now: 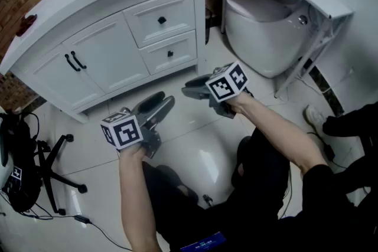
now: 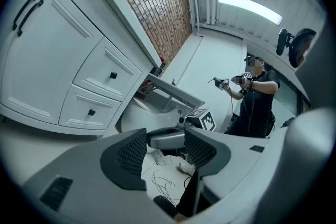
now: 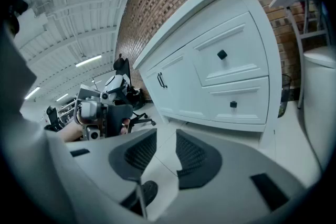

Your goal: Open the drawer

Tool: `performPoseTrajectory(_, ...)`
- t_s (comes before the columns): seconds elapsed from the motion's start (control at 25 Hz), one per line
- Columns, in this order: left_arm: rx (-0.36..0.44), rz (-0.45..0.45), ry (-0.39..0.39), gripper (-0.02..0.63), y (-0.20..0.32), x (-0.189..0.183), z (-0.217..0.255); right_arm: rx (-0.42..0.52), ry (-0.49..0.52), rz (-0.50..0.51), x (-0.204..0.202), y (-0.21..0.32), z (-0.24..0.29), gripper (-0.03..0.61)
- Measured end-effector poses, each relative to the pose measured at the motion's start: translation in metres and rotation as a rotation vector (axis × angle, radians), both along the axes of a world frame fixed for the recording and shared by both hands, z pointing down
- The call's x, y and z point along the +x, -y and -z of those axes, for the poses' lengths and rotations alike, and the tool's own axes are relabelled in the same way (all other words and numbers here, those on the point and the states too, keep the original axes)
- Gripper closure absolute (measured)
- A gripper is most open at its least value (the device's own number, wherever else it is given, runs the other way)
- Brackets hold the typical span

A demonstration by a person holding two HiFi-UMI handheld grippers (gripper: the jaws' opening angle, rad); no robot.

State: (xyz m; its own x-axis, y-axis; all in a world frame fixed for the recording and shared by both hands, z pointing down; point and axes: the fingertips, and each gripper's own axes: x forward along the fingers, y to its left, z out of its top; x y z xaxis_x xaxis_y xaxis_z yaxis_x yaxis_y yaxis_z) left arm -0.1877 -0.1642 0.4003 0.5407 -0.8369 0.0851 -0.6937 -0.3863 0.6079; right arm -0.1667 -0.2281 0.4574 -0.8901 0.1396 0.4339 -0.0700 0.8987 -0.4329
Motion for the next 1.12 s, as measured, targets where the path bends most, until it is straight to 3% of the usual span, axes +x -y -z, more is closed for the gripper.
performPoseTrajectory(0.64,-0.019,-0.024,-0.003,0.391,0.026,-0.008,-0.016,-0.048,0.007,-0.082,-0.013,0.042,-0.016,0.423)
performPoseTrajectory(0.92,-0.031,-0.025,-0.008,0.391,0.034,-0.012,-0.021,-0.04,-0.062,-0.097,-0.028,0.059,-0.045,0.422)
performPoseTrajectory(1.12,-0.051,-0.024,-0.014,0.391,0.049,-0.017,-0.025,0.038,-0.148,-0.167,-0.04,0.086,-0.071,0.422)
